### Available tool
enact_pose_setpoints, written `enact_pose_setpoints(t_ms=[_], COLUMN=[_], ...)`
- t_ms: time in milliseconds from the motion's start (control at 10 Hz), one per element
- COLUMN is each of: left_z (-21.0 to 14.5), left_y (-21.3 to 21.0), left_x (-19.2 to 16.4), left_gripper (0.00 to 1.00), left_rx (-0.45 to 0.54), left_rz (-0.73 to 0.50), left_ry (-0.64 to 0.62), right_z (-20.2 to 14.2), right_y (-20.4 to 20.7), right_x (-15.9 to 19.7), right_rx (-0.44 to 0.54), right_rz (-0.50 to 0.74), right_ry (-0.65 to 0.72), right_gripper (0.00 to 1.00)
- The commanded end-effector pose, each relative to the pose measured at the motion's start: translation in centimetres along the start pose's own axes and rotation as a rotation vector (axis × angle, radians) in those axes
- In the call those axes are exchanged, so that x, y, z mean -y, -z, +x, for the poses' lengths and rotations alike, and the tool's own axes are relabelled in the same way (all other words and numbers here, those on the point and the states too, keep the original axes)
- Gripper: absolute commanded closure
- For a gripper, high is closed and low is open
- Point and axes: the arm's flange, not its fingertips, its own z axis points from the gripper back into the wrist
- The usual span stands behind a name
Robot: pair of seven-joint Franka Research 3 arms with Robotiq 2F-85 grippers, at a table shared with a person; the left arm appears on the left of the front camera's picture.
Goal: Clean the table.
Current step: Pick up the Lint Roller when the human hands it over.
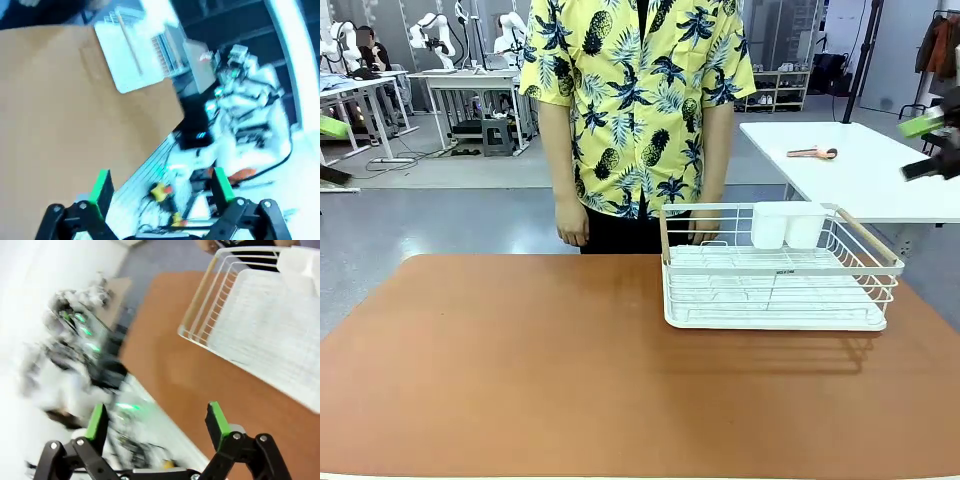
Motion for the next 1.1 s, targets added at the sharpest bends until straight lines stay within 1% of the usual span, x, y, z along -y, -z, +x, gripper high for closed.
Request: enact_pose_setpoints(t_ms=[0, 100, 200, 300, 400, 500, 600, 1000], left_z=[-0.8, -1.9, -2.8, -3.5, -3.9, -3.7, -4.3, -4.3], left_y=[-2.6, -4.7, -6.4, -7.6, -8.2, -7.5, -8.4, -8.4], left_x=[-3.1, -4.1, -5.1, -6.3, -7.3, -7.2, -7.6, -7.6], left_gripper=[0.0, 0.0, 0.0, 0.0, 0.0, 0.0, 0.0, 0.0], left_rx=[0.194, 0.257, 0.278, 0.274, 0.323, 0.322, 0.31, 0.31], left_rz=[-0.013, -0.003, 0.012, 0.02, 0.016, 0.009, 0.032, 0.032], left_ry=[-0.155, -0.187, -0.219, -0.227, -0.292, -0.252, -0.289, -0.289], right_z=[0.2, -0.9, -1.9, -2.7, -2.9, -3.0, -3.8, -3.8], right_y=[-2.3, -4.4, -6.3, -7.3, -7.5, -6.9, -8.3, -8.3], right_x=[4.5, 6.3, 7.5, 8.0, 8.3, 8.1, 9.8, 9.8], right_rx=[0.128, 0.187, 0.242, 0.276, 0.279, 0.242, 0.275, 0.275], right_rz=[0.047, 0.061, 0.06, 0.054, 0.039, 0.018, 0.053, 0.053], right_ry=[0.178, 0.224, 0.263, 0.282, 0.29, 0.262, 0.323, 0.323], right_gripper=[0.0, 0.0, 0.0, 0.0, 0.0, 0.0, 0.0, 0.0])
